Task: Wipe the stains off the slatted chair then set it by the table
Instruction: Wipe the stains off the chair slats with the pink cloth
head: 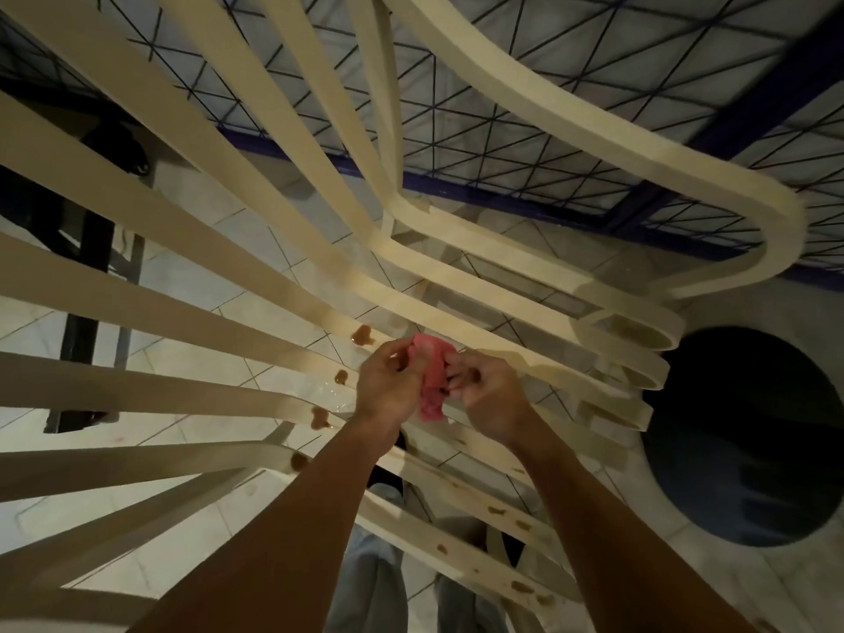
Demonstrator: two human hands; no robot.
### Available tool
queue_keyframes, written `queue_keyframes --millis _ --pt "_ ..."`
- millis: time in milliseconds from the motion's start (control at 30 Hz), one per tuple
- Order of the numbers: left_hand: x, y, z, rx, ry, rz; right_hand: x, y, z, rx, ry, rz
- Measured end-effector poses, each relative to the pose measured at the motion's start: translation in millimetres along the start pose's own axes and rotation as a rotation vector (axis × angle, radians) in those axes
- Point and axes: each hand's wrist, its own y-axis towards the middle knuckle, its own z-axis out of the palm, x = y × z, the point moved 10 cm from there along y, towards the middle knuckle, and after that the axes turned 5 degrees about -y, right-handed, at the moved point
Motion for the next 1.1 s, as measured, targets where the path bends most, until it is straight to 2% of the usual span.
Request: queue_keyframes --millis 67,200,367,467,533,600,767,900,1000,1100 --pt "1 6 -5 -0.064 0.033 -0.009 -4 -2 -2 0.012 0.068 0.038" --pt "-7 10 -8 -0.041 0.13 0.035 -10 -11 -2 0.063 0.212 0.097" --pt "-27 -5 -13 0.089 0.029 0.062 11 -28 -29 -0.152 0.277 -0.013" --pt "-45 -22 -11 0.237 0.022 0.073 12 -38 -14 0.011 0.546 0.101" --pt "-59 -34 -10 0.341 0.068 0.08 29 -46 -5 0.146 0.575 0.069" --pt "-71 -44 -14 0.389 0.11 0.097 44 -54 1 0.212 0.575 0.042" --pt "-93 -65 -26 0.36 0.226 0.219 65 -72 5 0.136 0.622 0.055" --pt "-99 -95 -33 0.337 0.185 0.142 74 -93 12 0.003 0.756 0.215" --pt "-111 -127 -38 0.348 0.137 0.088 100 -124 9 -0.01 0.84 0.264" --pt "-136 -170 -46 0.337 0.003 0.03 141 -165 -7 0.042 0.868 0.235"
